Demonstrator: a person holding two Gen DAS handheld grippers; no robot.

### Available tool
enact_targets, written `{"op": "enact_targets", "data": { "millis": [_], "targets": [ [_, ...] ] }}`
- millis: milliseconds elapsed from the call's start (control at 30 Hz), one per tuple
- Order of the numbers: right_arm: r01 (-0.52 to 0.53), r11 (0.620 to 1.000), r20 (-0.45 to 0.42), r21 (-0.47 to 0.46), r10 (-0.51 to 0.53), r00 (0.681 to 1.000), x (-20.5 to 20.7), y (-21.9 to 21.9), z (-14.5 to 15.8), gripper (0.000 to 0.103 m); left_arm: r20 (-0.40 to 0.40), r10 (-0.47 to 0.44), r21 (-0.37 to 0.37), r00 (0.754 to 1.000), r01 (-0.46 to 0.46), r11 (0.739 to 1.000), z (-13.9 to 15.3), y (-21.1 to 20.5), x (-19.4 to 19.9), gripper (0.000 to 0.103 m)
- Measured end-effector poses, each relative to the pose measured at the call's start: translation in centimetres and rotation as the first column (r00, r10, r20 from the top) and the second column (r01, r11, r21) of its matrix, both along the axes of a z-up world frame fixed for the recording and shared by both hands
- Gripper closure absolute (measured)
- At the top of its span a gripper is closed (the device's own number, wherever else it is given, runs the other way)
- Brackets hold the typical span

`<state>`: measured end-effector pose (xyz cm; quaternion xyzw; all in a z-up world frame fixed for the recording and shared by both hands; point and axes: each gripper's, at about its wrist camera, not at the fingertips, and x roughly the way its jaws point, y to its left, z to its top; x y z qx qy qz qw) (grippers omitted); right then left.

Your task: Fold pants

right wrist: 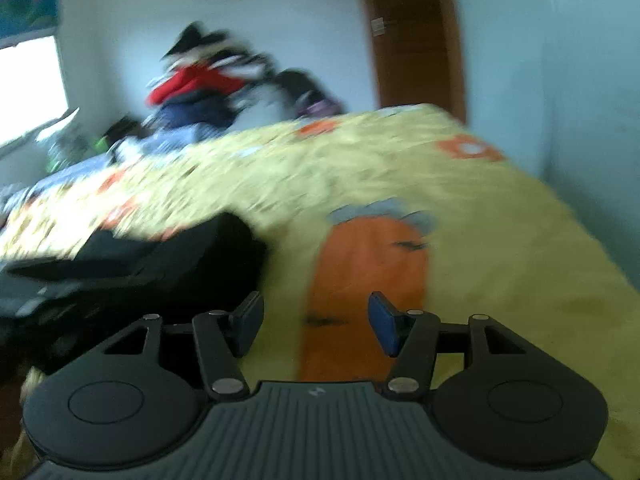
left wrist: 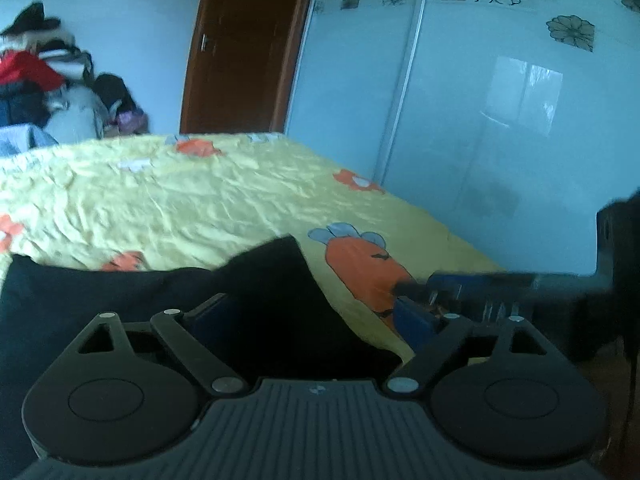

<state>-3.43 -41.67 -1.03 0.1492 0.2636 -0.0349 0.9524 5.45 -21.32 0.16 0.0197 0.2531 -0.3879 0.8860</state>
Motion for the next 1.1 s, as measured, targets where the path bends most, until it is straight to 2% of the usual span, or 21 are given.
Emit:
{"op": "enact_targets", "data": {
  "millis": [100, 233, 333, 433, 467, 500, 533, 600, 667, 700, 800, 867, 900, 933, 967, 1033, 1100],
  "targets": [
    [0.029, 0.994, 0.076, 0.104, -0.037, 0.996, 0.1, -1.5, 0.9, 0.044, 0.044, 0.055, 0.022, 0.997, -0.056, 0.998, 0.5, 1.5, 0.2, 0.01],
    [-0.089, 0.966, 0.14, 0.243, 0.056, 0.989, 2.2, -1.4, 1.3, 0.044, 0.092, 0.21, 0.086, 0.973, -0.217, 0.972, 0.6, 3.7, 2.4, 0.009],
    [-0.166, 0.937, 0.122, 0.307, 0.134, 0.983, 5.5, -0.7, 0.7, 0.044, 0.076, 0.315, 0.097, 0.946, -0.321, 0.942, 1.0, 5.8, 5.0, 0.009],
    [-0.217, 0.892, 0.077, 0.396, 0.203, 0.976, 8.9, -0.2, -0.8, 0.046, 0.05, 0.377, 0.135, 0.925, -0.38, 0.915, 1.4, 7.3, 7.7, 0.009],
    [-0.235, 0.877, 0.072, 0.419, 0.226, 0.971, 9.4, 0.0, -1.2, 0.054, 0.043, 0.399, 0.165, 0.916, -0.401, 0.901, 1.3, 7.5, 8.8, 0.009],
    [-0.255, 0.868, 0.068, 0.427, 0.251, 0.966, 10.1, 0.4, -1.4, 0.072, 0.037, 0.418, 0.193, 0.908, -0.417, 0.888, 1.0, 7.6, 9.7, 0.009],
    [-0.266, 0.873, 0.056, 0.409, 0.267, 0.962, 10.3, 1.0, -1.4, 0.076, 0.029, 0.437, 0.221, 0.899, -0.432, 0.874, 0.7, 7.8, 10.7, 0.01],
    [-0.264, 0.905, 0.037, 0.332, 0.267, 0.963, 10.4, 1.7, -1.1, 0.083, -0.002, 0.469, 0.259, 0.883, -0.453, 0.853, -0.2, 8.2, 12.2, 0.01],
    [-0.231, 0.927, 0.033, 0.295, 0.231, 0.972, 9.7, 1.8, -0.8, 0.09, -0.045, 0.495, 0.285, 0.868, -0.464, 0.839, -1.3, 8.6, 13.6, 0.011],
    [-0.208, 0.939, 0.03, 0.275, 0.207, 0.978, 9.4, 1.6, -0.7, 0.09, -0.068, 0.508, 0.289, 0.859, -0.47, 0.834, -1.8, 8.9, 14.0, 0.009],
    [-0.211, 0.945, -0.009, 0.25, 0.22, 0.975, 9.8, 1.7, -1.4, 0.09, -0.13, 0.535, 0.271, 0.835, -0.489, 0.829, -2.9, 9.6, 14.6, 0.009],
    [-0.208, 0.952, -0.026, 0.224, 0.219, 0.975, 9.8, 2.0, -1.6, 0.089, -0.131, 0.545, 0.255, 0.828, -0.503, 0.826, -2.6, 10.3, 14.3, 0.009],
    [-0.202, 0.953, -0.026, 0.226, 0.213, 0.977, 9.7, 1.8, -1.3, 0.085, -0.118, 0.553, 0.247, 0.825, -0.515, 0.821, -2.2, 10.5, 13.8, 0.012],
    [-0.185, 0.957, -0.021, 0.222, 0.195, 0.981, 9.4, 1.7, -1.0, 0.083, -0.094, 0.563, 0.237, 0.821, -0.531, 0.813, -1.7, 10.7, 13.2, 0.011],
    [-0.149, 0.972, -0.005, 0.183, 0.153, 0.988, 8.6, 1.8, -0.3, 0.083, -0.065, 0.568, 0.219, 0.821, -0.543, 0.811, -1.2, 10.9, 12.5, 0.01],
    [-0.116, 0.991, 0.039, 0.064, 0.113, 0.993, 7.3, 2.8, 1.4, 0.083, -0.024, 0.55, 0.19, 0.835, -0.536, 0.822, -0.4, 10.8, 11.5, 0.007],
    [-0.18, 0.984, 0.065, 0.018, 0.178, 0.982, 6.5, 4.1, 2.4, 0.083, -0.003, 0.515, 0.223, 0.857, -0.502, 0.836, -0.5, 9.7, 11.3, 0.005]
  ]
}}
